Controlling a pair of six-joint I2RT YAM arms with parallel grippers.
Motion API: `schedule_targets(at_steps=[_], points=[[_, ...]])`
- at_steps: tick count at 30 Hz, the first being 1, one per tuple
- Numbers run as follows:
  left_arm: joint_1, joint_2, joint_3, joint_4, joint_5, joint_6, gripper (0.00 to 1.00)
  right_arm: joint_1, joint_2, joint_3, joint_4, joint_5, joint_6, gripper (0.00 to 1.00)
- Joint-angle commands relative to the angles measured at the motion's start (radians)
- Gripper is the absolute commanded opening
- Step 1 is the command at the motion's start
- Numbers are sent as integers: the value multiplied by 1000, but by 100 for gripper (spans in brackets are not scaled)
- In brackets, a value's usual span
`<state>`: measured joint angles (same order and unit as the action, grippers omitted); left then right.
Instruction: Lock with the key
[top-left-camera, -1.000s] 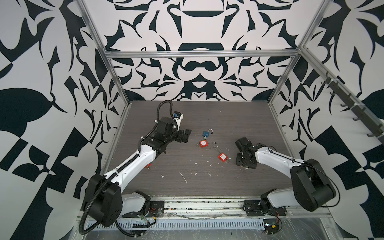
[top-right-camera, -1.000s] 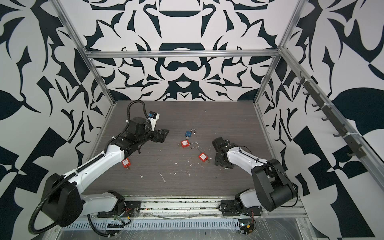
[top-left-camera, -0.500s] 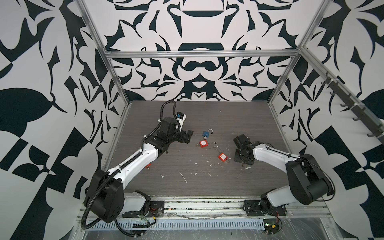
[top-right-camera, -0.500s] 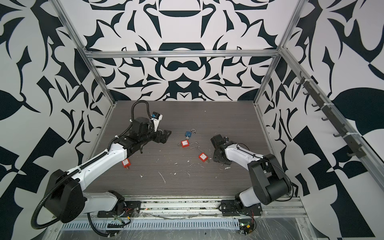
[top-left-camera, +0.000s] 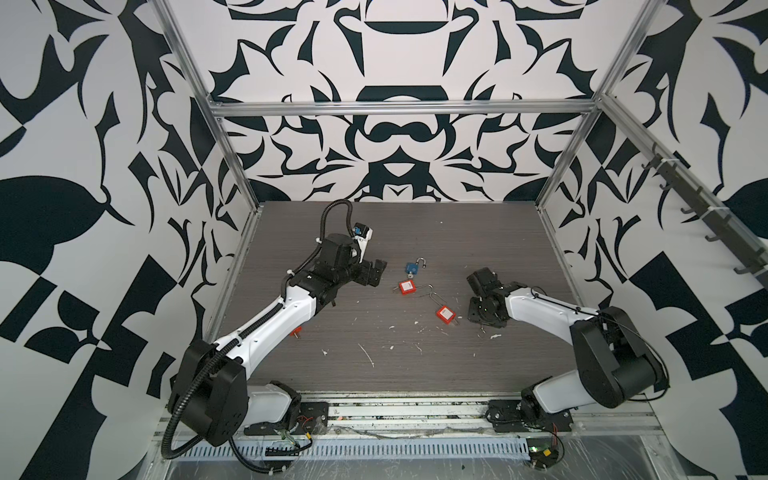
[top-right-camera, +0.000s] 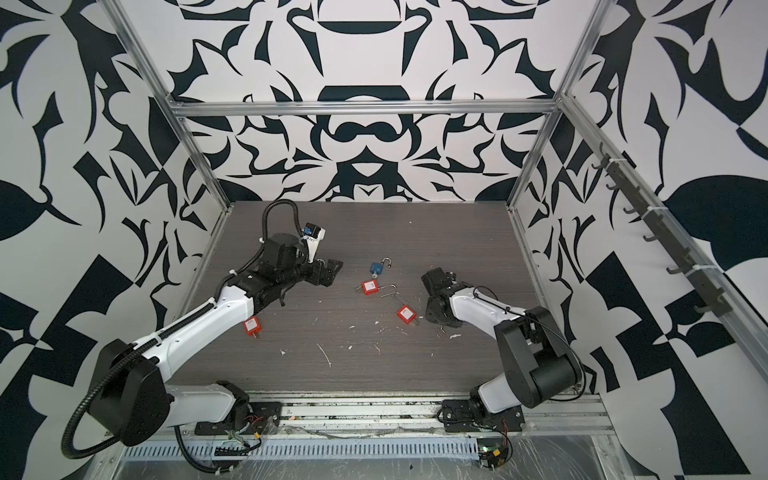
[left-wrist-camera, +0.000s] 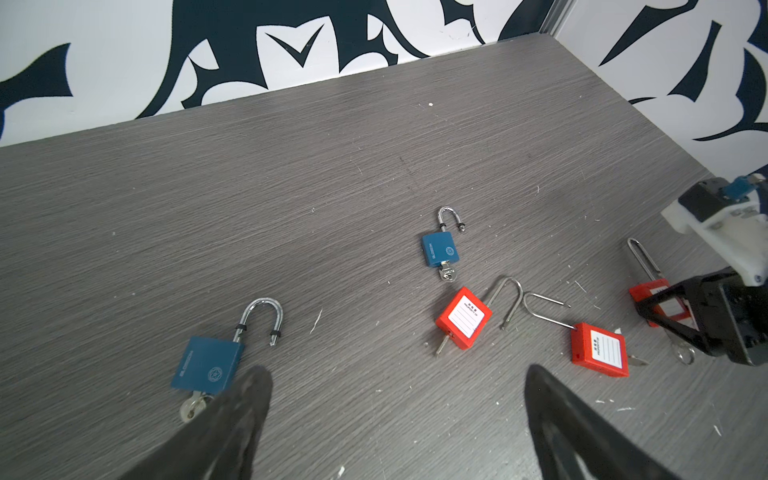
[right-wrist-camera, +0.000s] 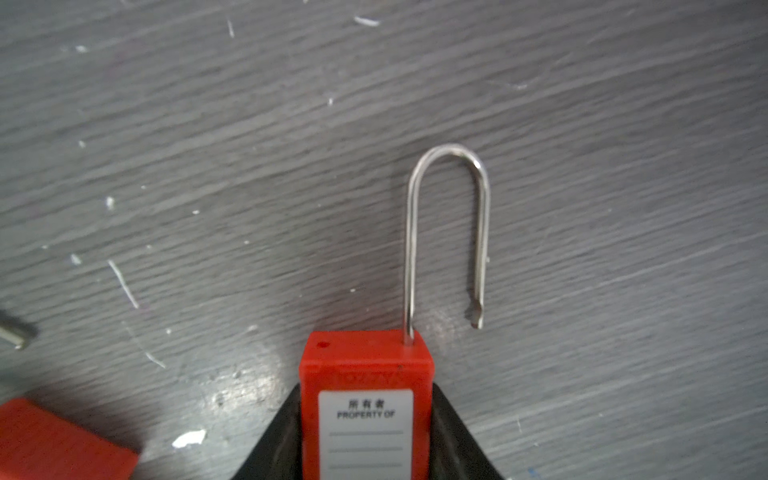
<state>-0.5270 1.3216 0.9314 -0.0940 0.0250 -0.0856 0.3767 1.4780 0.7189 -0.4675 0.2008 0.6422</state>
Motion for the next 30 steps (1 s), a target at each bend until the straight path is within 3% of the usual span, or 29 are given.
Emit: schedule_targets(at_steps=[1,8,15,20,27,30], points=[[-4,4,36,-8,18,4,97,-5,-3,-25,5,-36,0,45],[-6,7,44,-12,26,5,97,-15,-2,-41,12,-53,27,47],[-9,19,64,-27,62,44,97,-13,-47,7,-55,-23,-50,39],[-9,20,85,-63,129,150,98,-8,-156,109,-103,-58,-246,34],[-9,21,110,-79,280,248,98,0,-293,174,-72,-306,-604,29],[-10,24,122,-84,341,245,97,8,-332,176,-72,-348,-745,28]])
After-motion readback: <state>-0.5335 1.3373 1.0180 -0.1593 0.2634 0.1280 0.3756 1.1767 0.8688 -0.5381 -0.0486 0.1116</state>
